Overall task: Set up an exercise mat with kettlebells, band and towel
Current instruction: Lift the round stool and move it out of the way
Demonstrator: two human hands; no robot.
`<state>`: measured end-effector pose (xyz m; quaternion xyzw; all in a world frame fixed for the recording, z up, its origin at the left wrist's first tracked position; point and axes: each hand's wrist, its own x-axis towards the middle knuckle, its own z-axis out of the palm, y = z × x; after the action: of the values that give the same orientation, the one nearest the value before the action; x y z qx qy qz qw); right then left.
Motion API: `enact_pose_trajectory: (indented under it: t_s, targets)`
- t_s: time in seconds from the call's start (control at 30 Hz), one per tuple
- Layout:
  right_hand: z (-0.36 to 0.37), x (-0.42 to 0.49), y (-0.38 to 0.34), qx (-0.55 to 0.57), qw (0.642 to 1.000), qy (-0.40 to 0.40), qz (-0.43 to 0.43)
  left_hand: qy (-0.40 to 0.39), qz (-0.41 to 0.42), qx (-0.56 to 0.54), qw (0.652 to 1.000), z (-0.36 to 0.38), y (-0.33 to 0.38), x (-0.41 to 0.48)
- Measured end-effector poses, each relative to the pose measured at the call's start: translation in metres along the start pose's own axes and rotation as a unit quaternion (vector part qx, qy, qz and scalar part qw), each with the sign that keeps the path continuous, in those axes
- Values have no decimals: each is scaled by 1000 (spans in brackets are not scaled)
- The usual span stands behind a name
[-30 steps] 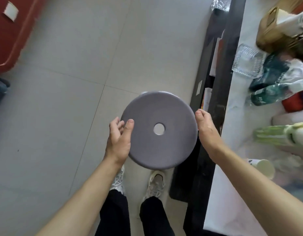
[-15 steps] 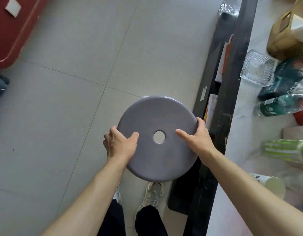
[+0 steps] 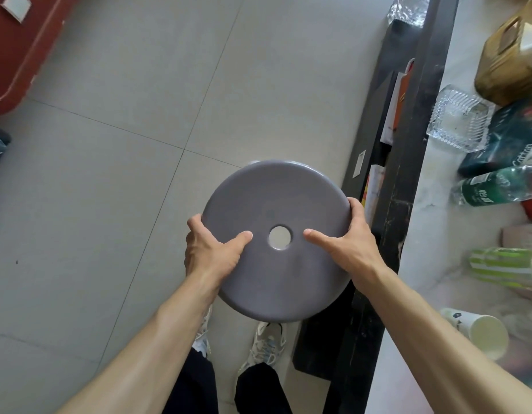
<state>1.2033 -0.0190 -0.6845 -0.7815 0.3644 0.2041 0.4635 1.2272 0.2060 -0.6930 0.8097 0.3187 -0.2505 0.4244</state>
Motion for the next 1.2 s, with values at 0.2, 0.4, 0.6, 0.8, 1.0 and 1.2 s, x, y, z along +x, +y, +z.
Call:
enact_pose_trajectory:
  t_s: [0.2,0.4,0.6,0.8,1.0,1.2]
  targets:
    - [-29,-10,-67,-2,998,27,-56,5,54,-55,997,-37,48,-14]
    - [-71,-47,-179,28,992,63,-108,10,107,-92,990,-105,140,-34]
    - [-127,-100,-292,66,985,97,-128,13,186,-79,979,-187,257,-67]
    - [-176,-120,-396,109,974,135,-144,12,260,-53,964,-258,392,-85]
    - [-217,-92,-476,176,960,143,-166,37,329,-4,943,-282,520,-74]
    - [-268,-12,-562,187,956,150,-169,41,335,24,941,-269,642,-30]
